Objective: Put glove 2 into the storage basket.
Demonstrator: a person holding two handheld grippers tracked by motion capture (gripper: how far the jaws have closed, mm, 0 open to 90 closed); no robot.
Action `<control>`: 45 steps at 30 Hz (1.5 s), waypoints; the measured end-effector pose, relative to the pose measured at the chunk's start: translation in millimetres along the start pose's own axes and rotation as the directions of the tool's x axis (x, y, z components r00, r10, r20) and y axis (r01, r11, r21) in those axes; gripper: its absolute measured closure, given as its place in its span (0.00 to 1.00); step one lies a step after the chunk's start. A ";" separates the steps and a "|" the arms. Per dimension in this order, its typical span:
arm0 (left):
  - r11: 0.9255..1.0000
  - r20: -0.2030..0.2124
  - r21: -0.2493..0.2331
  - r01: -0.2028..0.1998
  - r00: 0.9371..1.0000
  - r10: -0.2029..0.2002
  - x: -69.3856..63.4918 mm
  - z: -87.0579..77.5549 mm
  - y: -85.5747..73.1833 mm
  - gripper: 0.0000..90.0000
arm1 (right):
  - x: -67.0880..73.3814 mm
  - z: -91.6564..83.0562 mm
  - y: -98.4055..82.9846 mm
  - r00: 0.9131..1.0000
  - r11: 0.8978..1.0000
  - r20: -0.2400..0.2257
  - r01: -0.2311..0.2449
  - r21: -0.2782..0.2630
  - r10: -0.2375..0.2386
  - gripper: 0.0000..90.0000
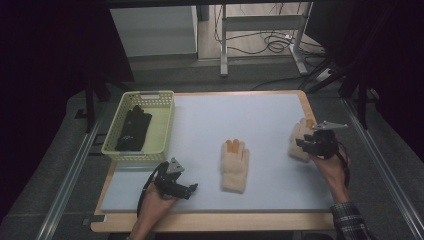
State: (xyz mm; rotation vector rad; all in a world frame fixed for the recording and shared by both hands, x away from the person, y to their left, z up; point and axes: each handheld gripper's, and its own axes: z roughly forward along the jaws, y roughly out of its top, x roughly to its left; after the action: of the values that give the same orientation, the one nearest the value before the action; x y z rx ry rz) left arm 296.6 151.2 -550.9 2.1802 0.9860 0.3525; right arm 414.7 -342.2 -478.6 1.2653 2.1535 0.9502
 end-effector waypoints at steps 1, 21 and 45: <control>1.000 0.000 0.000 0.000 1.000 0.000 0.0 0.0 0.0 0.03 | -4.5 1.8 -0.5 1.000 1.000 0.006 -0.008 0.002 0.008 0.56; 1.000 0.000 0.000 0.001 1.000 -0.001 0.1 0.0 0.0 0.03 | -22.1 40.2 -12.5 0.997 0.997 0.064 -0.053 0.054 0.050 0.67; 1.000 -0.001 0.000 0.001 1.000 -0.001 0.0 0.0 0.0 0.03 | 77.1 -27.1 -37.8 0.983 0.997 -0.174 -0.066 -0.043 0.058 0.57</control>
State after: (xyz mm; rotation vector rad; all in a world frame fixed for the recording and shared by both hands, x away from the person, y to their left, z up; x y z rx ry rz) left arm 296.5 151.2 -550.9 2.1797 0.9869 0.3531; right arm 338.9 -295.7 -493.0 1.2749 2.2161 1.1700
